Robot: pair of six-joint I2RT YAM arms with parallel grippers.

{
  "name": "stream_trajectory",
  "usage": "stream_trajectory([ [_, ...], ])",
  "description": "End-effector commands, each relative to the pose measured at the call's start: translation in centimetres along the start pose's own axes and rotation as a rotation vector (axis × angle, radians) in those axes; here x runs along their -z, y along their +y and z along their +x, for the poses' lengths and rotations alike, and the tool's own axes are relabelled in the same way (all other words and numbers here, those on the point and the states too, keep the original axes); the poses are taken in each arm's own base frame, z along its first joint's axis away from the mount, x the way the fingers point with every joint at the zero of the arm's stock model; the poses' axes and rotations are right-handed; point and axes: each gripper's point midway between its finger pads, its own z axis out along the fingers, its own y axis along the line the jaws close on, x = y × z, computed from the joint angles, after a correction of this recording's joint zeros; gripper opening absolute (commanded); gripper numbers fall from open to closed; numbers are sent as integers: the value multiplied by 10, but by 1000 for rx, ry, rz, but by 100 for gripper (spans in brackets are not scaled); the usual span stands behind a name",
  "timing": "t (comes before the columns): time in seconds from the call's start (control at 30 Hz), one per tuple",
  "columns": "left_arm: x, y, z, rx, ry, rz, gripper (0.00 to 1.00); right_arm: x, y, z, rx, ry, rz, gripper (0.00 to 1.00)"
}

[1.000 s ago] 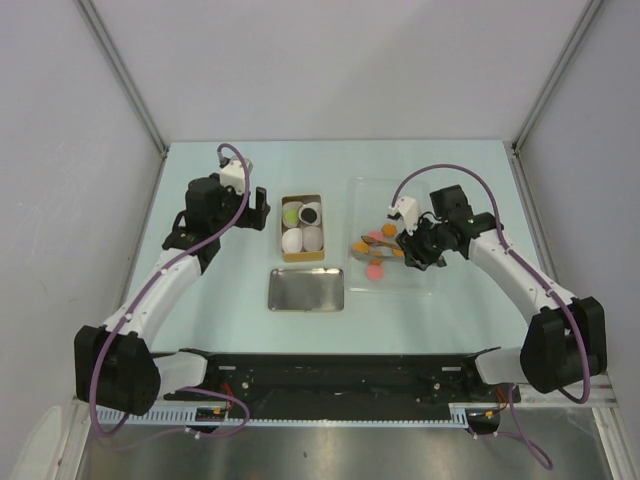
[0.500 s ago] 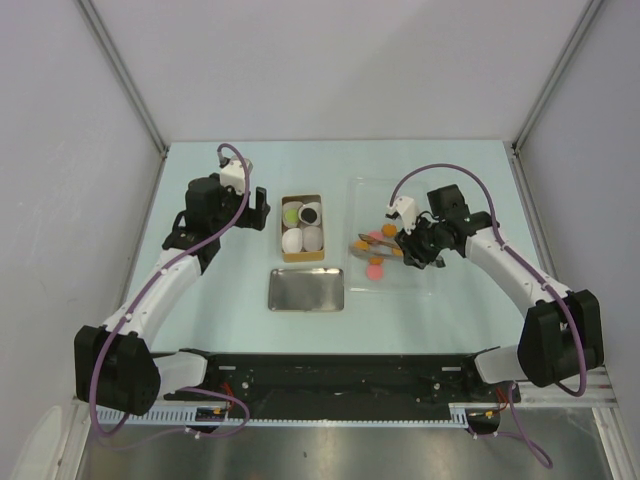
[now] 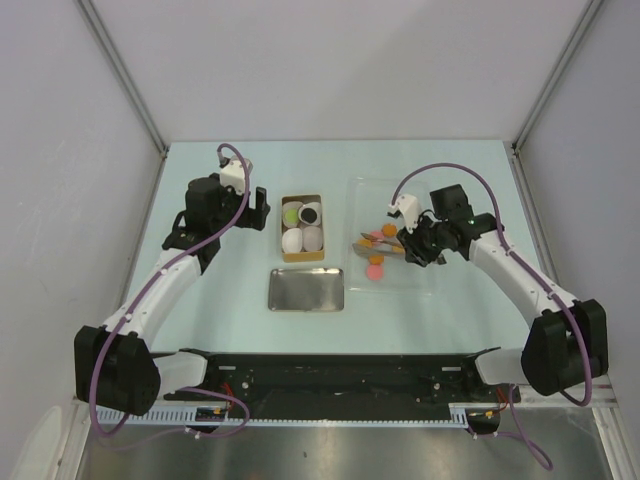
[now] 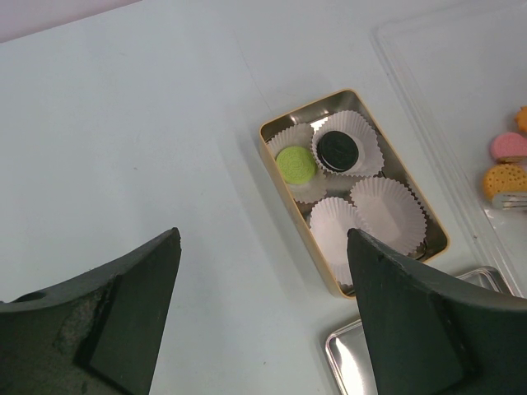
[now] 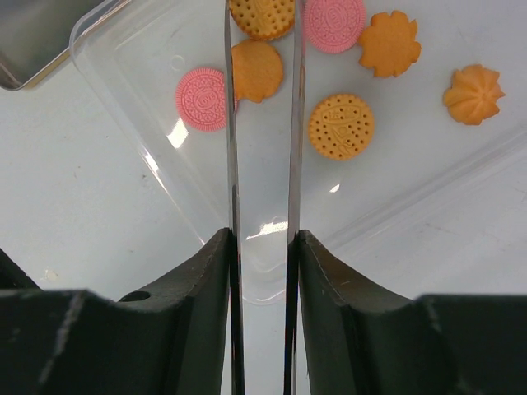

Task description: Pack the cookies

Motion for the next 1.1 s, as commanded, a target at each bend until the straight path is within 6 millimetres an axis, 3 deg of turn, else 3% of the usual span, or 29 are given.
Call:
stream_trajectory([
  [0.0, 8, 1, -18, -13, -62, 1, 87, 18, -7, -33, 27, -108, 56, 23],
  [0.5, 8, 0, -19, -12, -63, 4, 87, 38, -2, -116, 104, -267, 89, 20],
  [0.8, 8, 0, -19, -5, -62, 1, 87, 18, 21, -164, 165, -336, 50, 22],
  [1.07, 9, 2, -20, -6, -64, -6, 87, -11, 37, -181, 186, -333, 1, 22],
])
